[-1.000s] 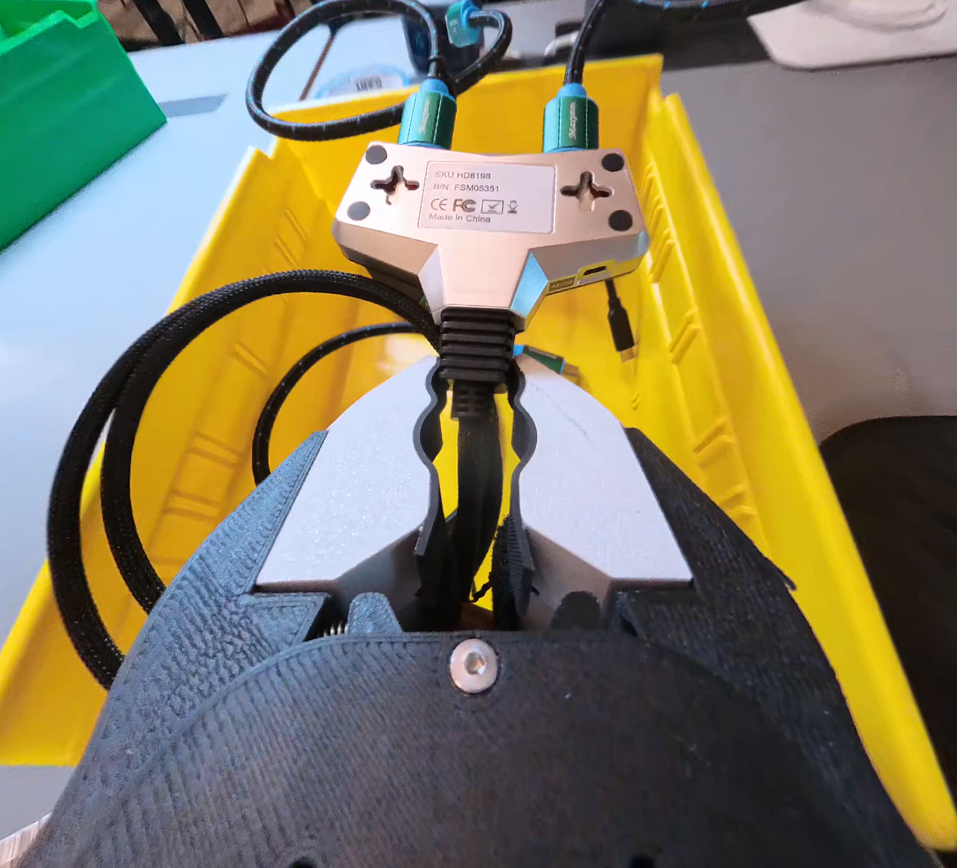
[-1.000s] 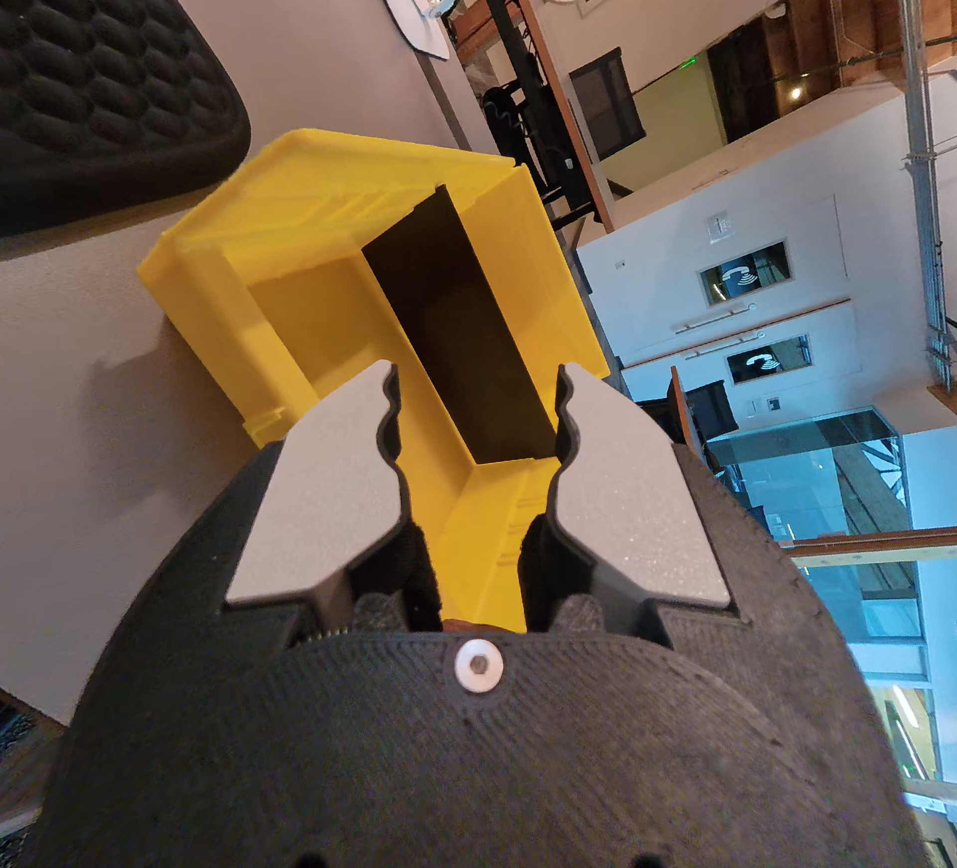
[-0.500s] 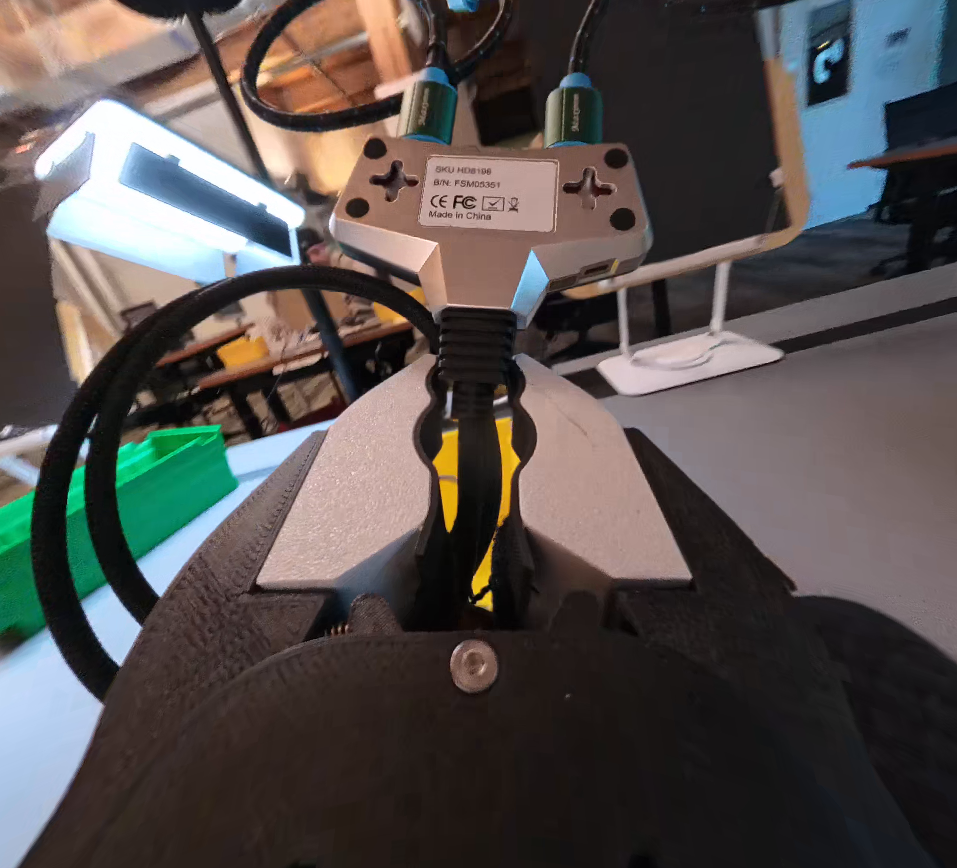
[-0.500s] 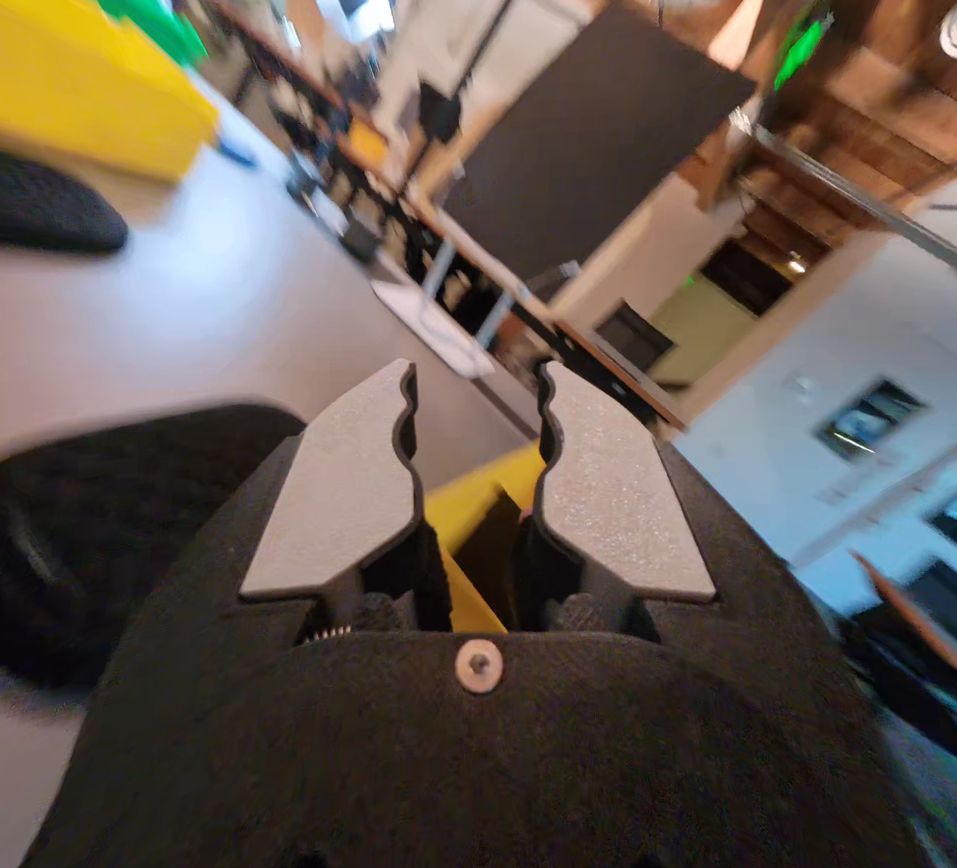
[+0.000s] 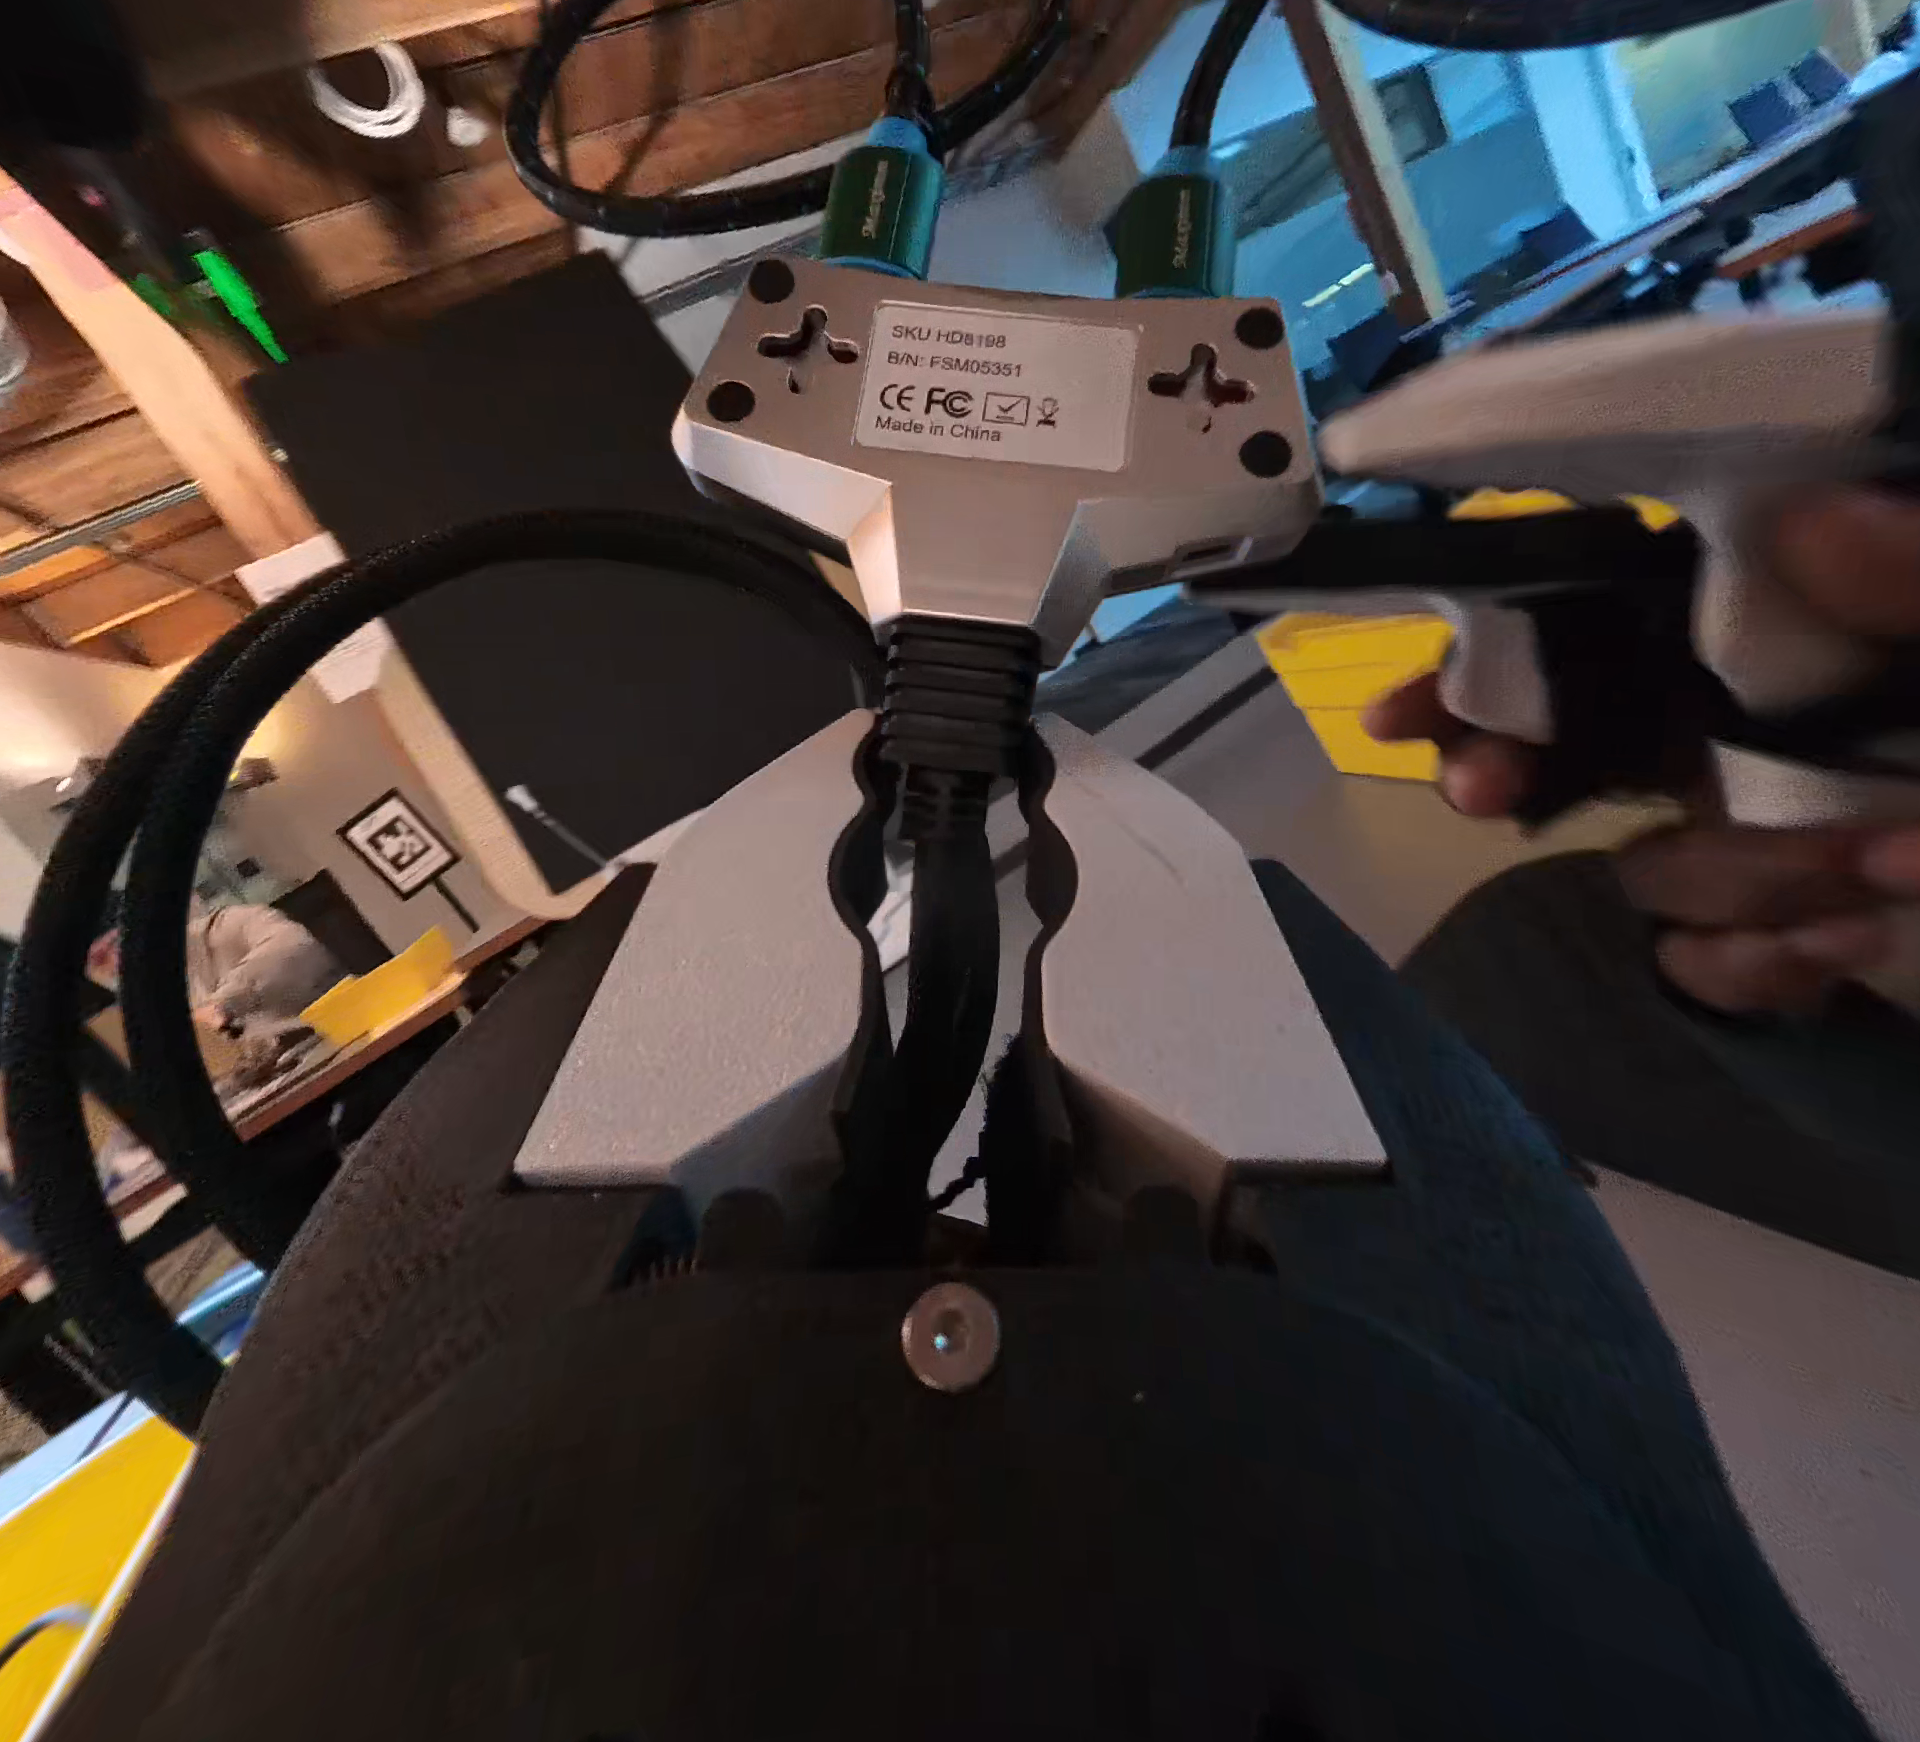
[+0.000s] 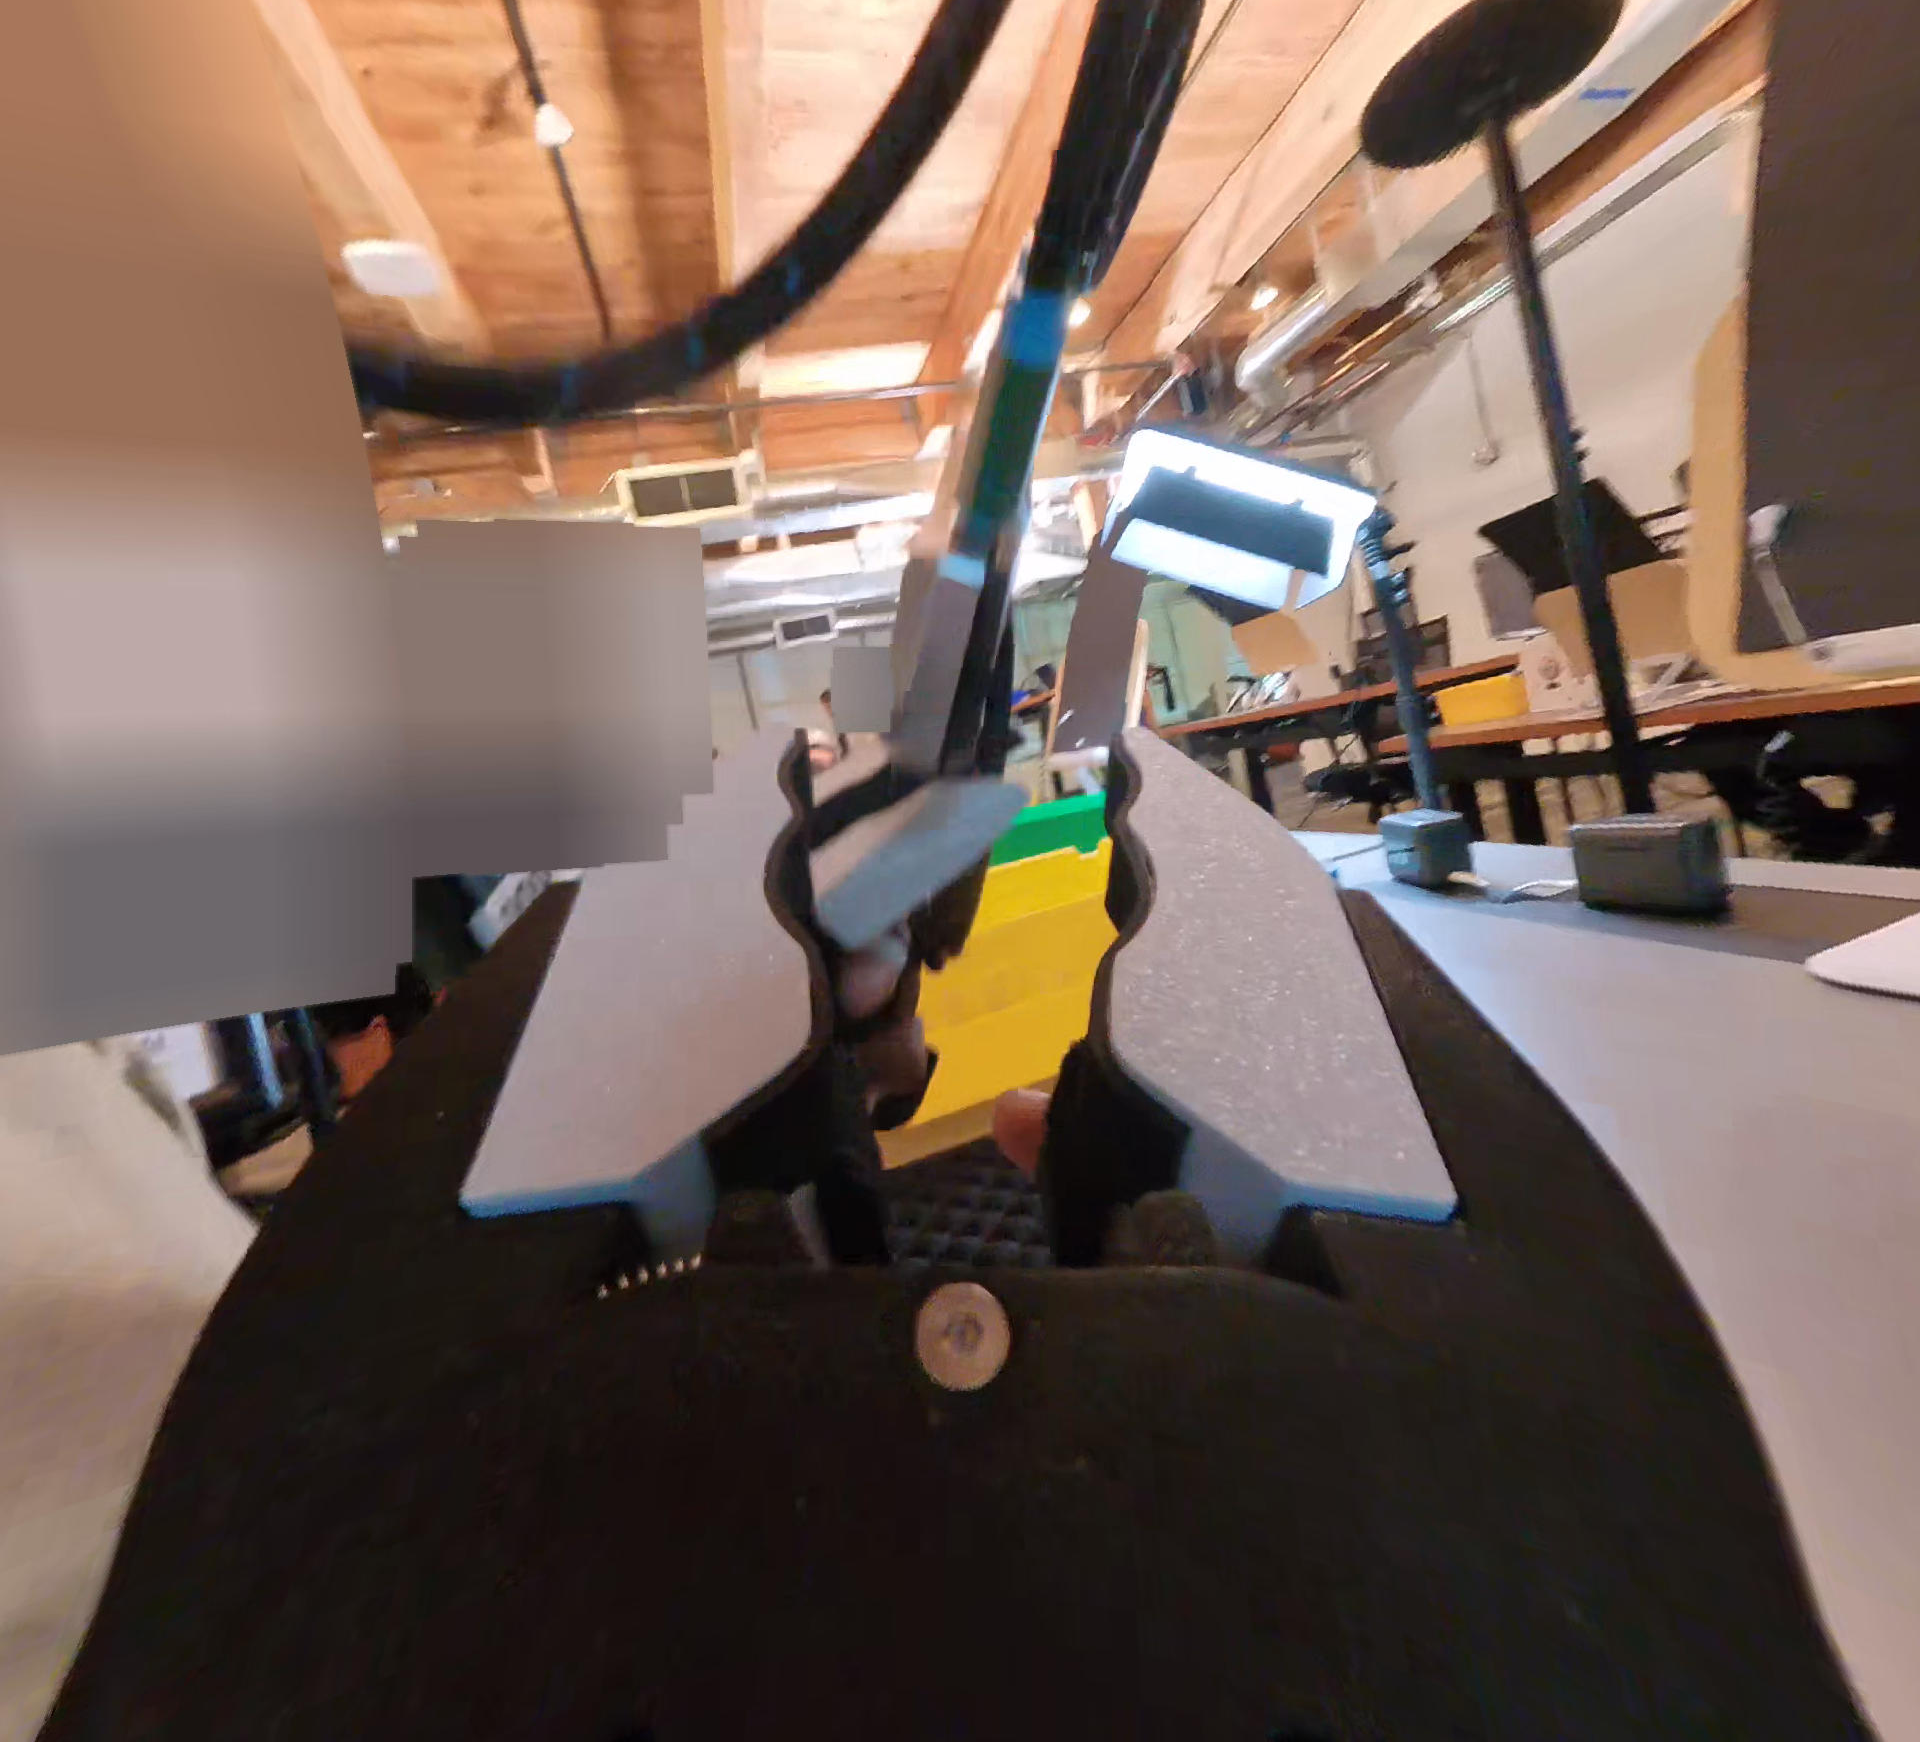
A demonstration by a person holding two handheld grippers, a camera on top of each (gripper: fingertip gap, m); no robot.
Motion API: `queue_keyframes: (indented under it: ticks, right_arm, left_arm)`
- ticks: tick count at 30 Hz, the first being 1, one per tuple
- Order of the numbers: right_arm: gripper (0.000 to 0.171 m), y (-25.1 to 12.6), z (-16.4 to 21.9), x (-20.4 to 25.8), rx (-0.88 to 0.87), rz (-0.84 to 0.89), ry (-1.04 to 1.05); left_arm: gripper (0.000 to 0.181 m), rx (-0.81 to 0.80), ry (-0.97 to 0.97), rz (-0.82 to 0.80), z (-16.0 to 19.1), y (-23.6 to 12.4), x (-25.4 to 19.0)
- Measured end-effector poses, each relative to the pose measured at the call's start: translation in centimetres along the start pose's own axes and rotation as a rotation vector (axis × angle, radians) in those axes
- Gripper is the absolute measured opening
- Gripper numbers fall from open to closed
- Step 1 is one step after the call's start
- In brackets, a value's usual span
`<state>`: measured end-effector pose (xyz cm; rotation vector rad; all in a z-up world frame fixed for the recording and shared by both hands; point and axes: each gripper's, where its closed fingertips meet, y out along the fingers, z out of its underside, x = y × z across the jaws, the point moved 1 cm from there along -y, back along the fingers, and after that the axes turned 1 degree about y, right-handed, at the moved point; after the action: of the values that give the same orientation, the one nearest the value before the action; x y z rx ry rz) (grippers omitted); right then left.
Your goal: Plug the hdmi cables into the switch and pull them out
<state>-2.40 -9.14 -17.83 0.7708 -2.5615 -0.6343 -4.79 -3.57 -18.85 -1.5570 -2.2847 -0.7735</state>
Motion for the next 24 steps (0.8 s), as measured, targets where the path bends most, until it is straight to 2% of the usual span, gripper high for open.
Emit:
queue_keyframes:
  ticks: [1,2,3,6,8,12,13,16,18,20,23,24]
  right_arm:
    - [0.053,-0.4,-0.7,-0.3,-0.021,0.019,-0.003]
    - [0.044,-0.9,-1.3,-0.5,-0.029,0.024,-0.002]
    - [0.028,-1.4,-1.5,-0.6,-0.017,0.02,-0.005]
    - [0.022,-2.8,-1.2,-1.3,0.049,0.024,-0.063]
    - [0.021,-3.3,-1.1,-1.7,0.08,0.023,-0.12]
    - [0.021,-4.1,-1.0,-1.4,0.102,-0.035,-0.188]
    - [0.02,-4.0,-0.9,-1.0,0.103,-0.077,-0.171]
    - [0.021,-3.5,0.0,-0.3,0.111,-0.128,-0.136]
    - [0.02,-3.0,1.1,0.5,0.152,-0.185,-0.117]
    - [0.02,-2.7,2.1,1.4,0.2,-0.246,-0.1]
    - [0.02,-2.6,2.9,2.3,0.252,-0.308,-0.082]
    - [0.02,-2.6,3.0,2.4,0.263,-0.317,-0.082]
  left_arm:
    - [0.022,0.007,0.021,0.027,0.2,0.4,-1.3]
    - [0.022,0.015,0.04,0.055,0.4,0.6,-2.5]
    - [0.023,0.018,0.051,0.083,0.6,0.8,-3.6]
    - [0.024,0.044,-0.009,0.158,1.3,1.2,-5.3]
    - [0.035,0.054,-0.153,0.257,1.3,1.2,-5.9]
    - [0.065,-0.058,-0.613,0.486,-1.3,-0.2,-5.2]
    - [0.074,-0.061,-0.689,0.514,-1.4,-0.3,-4.9]
    - [0.082,-0.079,-0.799,0.564,-1.6,-0.5,-4.8]
    - [0.081,-0.087,-0.816,0.568,-1.4,-0.4,-5.1]
    - [0.066,-0.115,-0.791,0.617,-1.7,-0.8,-5.6]
    - [0.029,-0.177,-0.728,0.757,-2.8,-2.4,-6.5]
    - [0.028,-0.169,-0.71,0.763,-2.8,-2.5,-6.6]
